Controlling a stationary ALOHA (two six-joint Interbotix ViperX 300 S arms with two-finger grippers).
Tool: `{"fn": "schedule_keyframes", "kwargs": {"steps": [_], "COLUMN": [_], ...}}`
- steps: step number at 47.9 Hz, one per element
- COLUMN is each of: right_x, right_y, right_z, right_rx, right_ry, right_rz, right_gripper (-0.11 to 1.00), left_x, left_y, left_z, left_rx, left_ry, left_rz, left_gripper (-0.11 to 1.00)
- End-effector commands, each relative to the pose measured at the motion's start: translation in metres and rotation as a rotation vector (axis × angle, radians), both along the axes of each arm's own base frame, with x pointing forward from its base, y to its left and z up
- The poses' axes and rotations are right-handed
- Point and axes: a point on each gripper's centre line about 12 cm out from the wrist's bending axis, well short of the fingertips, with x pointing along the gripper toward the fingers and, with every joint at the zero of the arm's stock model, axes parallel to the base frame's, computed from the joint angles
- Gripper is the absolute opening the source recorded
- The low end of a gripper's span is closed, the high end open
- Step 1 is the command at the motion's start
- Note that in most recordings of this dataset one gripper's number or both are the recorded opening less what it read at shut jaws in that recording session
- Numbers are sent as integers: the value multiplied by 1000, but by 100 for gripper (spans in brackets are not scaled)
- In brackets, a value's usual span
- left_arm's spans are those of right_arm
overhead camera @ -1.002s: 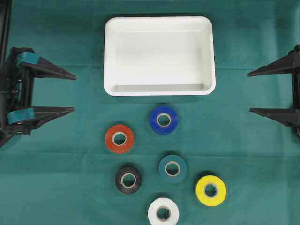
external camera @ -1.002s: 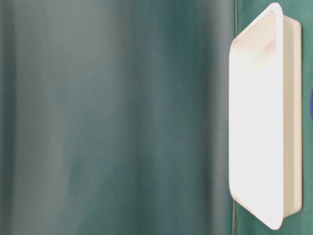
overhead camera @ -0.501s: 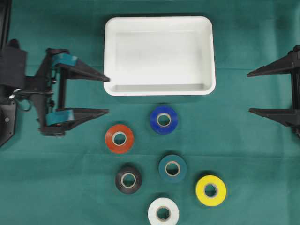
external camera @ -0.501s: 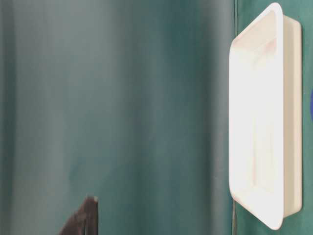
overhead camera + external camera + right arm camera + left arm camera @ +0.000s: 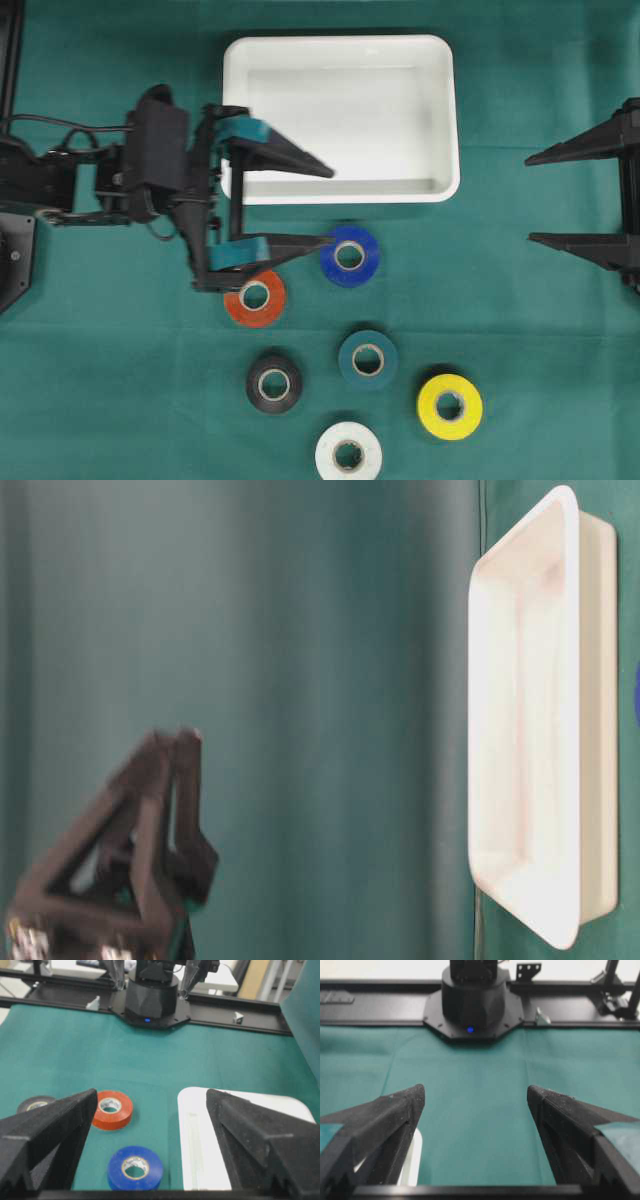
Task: Pick up the tape from a random location and place it into the white case.
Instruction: 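Move the open left gripper over the blue tape roll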
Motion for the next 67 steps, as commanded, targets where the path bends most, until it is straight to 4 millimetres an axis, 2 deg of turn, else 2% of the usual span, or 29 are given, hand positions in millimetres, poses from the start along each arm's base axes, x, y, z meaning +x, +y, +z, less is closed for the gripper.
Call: {"fn": "schedule_keyframes", "kwargs": {"steps": [1, 13, 33, 51, 67], "right_x": [3, 3, 3, 3, 3], "right_y": [0, 0, 0, 0, 0], "right_z": [9, 9, 9, 8, 7], "right_rx": [-5, -5, -3, -5, -5], "right_ry": [-21, -20, -20, -18, -12], "right_rz": [-1, -1, -1, -1, -1], "right_gripper": [89, 89, 89, 89, 89], "left_x": [10, 31, 46, 72, 77], "left_y": [-2, -2, -4, -12, -14], "left_z": [17, 18, 9, -8, -21], "left_rx": [2, 3, -9, -12, -67], "left_ry": [-46, -32, 109, 454, 782], "left_rz": [-5, -5, -6, -16, 20], "left_gripper": [98, 98, 98, 98, 98]}}
